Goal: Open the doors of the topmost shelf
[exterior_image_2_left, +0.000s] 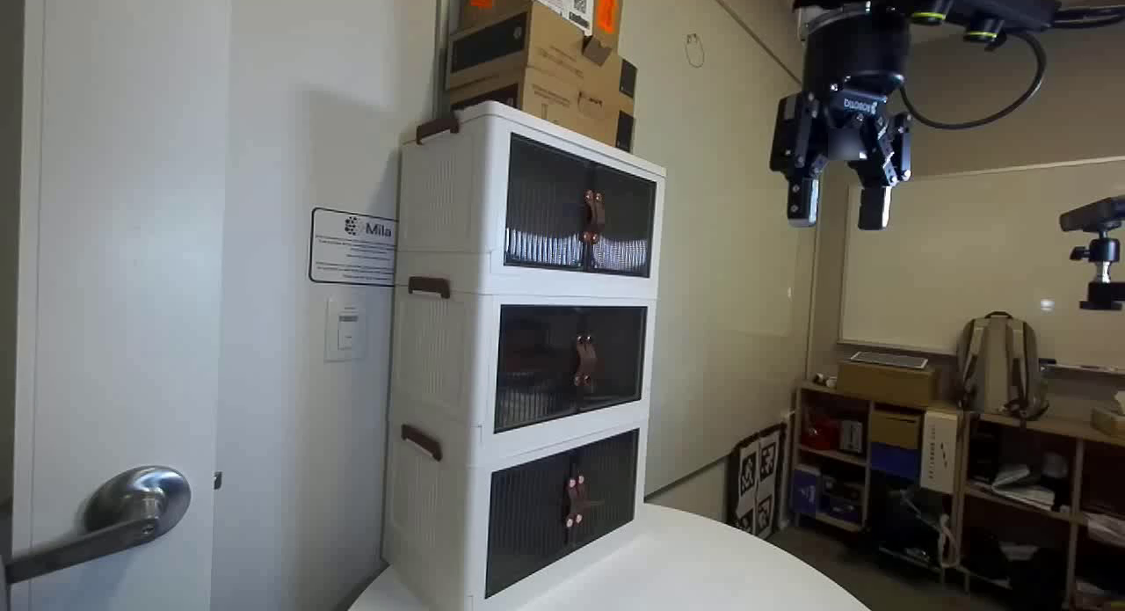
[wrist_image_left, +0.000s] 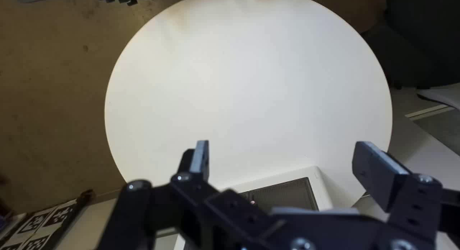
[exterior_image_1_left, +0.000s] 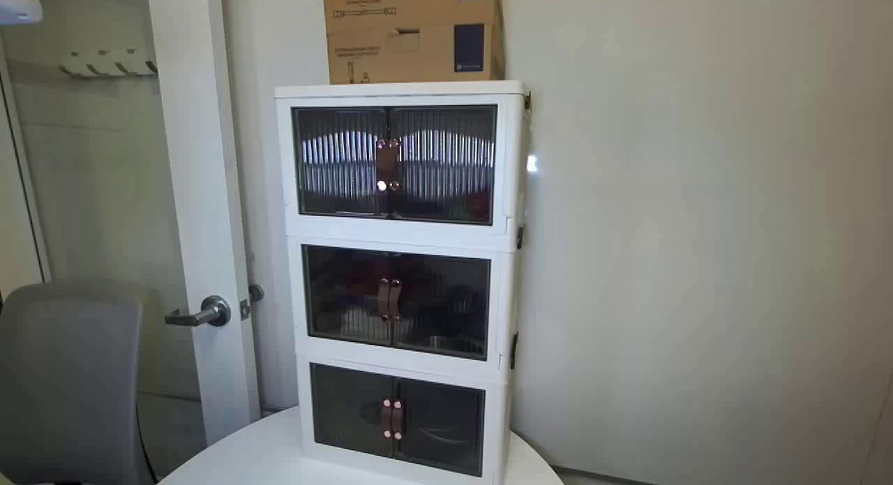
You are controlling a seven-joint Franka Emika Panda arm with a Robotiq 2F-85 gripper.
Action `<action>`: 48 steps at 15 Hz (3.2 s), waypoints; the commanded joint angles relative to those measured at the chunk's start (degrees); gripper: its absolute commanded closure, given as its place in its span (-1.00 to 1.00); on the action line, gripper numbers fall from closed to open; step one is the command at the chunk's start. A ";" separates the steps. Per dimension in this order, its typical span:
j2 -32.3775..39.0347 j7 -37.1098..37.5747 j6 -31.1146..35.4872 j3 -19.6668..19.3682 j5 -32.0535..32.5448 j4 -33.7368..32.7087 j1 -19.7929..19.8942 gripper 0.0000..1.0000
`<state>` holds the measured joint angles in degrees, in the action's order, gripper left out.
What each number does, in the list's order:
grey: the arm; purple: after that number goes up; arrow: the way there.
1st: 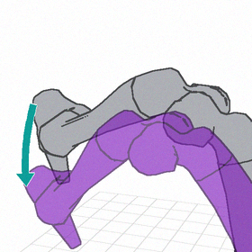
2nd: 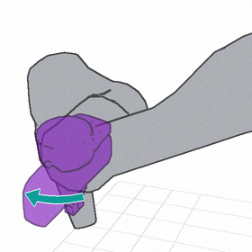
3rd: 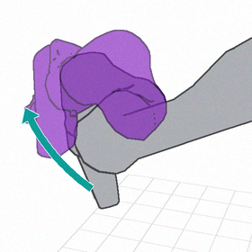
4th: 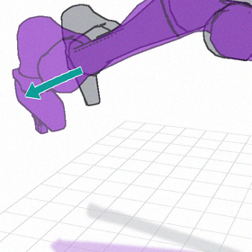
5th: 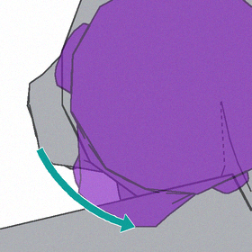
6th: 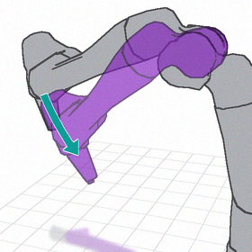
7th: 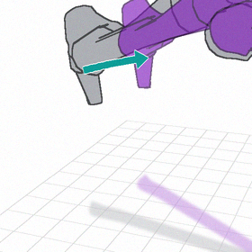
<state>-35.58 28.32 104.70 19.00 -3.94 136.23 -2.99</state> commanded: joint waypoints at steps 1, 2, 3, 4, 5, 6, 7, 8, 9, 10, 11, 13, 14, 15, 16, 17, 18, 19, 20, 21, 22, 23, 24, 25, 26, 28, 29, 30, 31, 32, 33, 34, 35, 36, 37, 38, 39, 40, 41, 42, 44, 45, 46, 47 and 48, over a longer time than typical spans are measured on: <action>0.19 0.38 -0.08 -0.63 0.44 -0.15 -0.79 -1.00; 0.18 0.38 -0.07 -0.62 0.44 -0.17 -0.79 -1.00; 0.18 0.38 -0.07 -0.62 0.44 -0.18 -0.79 -1.00; 0.18 0.38 -0.07 -0.63 0.44 -0.18 -0.79 -1.00; 0.18 0.38 -0.07 -0.63 0.44 -0.18 -0.79 -1.00; 0.18 0.38 -0.07 -0.62 0.44 -0.18 -0.79 -1.00; 0.18 0.38 -0.07 -0.62 0.44 -0.18 -0.79 -1.00; 0.18 0.38 -0.07 -0.62 0.44 -0.18 -0.79 -1.00; 0.22 0.79 0.48 -0.29 0.93 -0.26 -0.57 -1.00; 0.33 1.23 1.39 0.15 1.89 -0.34 -0.22 -1.00; 0.56 1.39 2.34 0.40 2.76 -0.54 0.01 -1.00; 1.59 1.87 5.70 1.05 5.61 -1.42 0.74 -1.00; 2.42 2.65 8.59 1.68 7.92 -1.89 1.51 -1.00; 3.22 3.85 11.32 2.40 10.48 -2.31 2.39 -1.00; 4.70 5.01 13.98 3.24 13.57 -3.29 3.52 -1.00; 6.31 6.58 16.89 4.20 17.33 -4.38 5.05 -1.00; 8.09 8.58 19.49 5.03 21.15 -5.68 6.71 -1.00; 9.93 10.93 21.69 5.84 25.31 -7.14 8.50 -1.00; 12.66 13.59 23.78 6.58 30.18 -9.48 10.76 -1.00; 14.95 16.70 25.20 7.32 35.15 -11.66 12.79 -1.00; 17.94 19.80 26.24 7.99 40.29 -14.63 15.00 -1.00; 20.55 22.85 26.53 8.56 45.09 -17.35 16.58 -1.00; 23.06 25.56 27.06 10.69 49.16 -20.15 20.02 -1.00; 26.11 28.21 26.31 11.51 53.52 -23.37 21.29 -1.00; 29.34 30.66 25.37 12.63 58.02 -26.69 22.61 -1.00; 36.02 34.46 23.37 14.49 66.73 -33.05 23.67 -1.00; 39.45 35.92 22.20 15.12 70.68 -36.23 23.40 -1.00; 42.86 36.86 20.88 15.57 74.41 -39.25 22.62 -1.00; 46.30 37.31 19.38 6.34 77.86 -42.29 11.95 -1.00; 49.63 37.69 18.55 14.00 80.82 -45.19 18.35 -1.00; 51.61 37.12 18.48 3.71 81.64 -47.61 7.46 -1.00; 53.55 36.80 19.00 1.97 82.40 -49.72 5.16 -1.00; 55.40 36.23 19.79 -0.33 82.40 -51.95 2.64 -1.00; 57.04 35.87 20.52 -2.33 82.08 -53.98 0.34 -1.00; 58.43 35.67 20.92 -4.04 81.67 -55.79 -1.52 -1.00; 59.63 35.45 21.20 -5.50 81.19 -57.50 -3.09 -1.00; 60.58 35.46 21.47 -6.82 81.02 -58.94 -4.32 -1.00; 61.28 35.16 21.38 -7.94 80.56 -60.20 -5.18 -1.00; 61.83 34.89 21.17 -8.91 80.19 -61.19 -5.84 -1.00; 62.02 34.42 20.93 -9.75 79.62 -61.58 -6.22 -1.00; 61.68 33.40 20.77 -10.95 78.72 -61.12 -6.76 -1.00; 61.51 33.09 20.78 -11.41 78.34 -60.79 -6.97 -1.00; 61.14 32.67 20.79 -11.81 77.97 -60.08 -7.08 -1.00; 60.90 32.32 20.85 -12.17 77.67 -59.57 -7.14 -1.00; 60.38 31.63 20.85 -12.40 76.85 -58.45 -6.79 -1.00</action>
<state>23.58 62.31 125.17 8.78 74.60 79.58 -9.49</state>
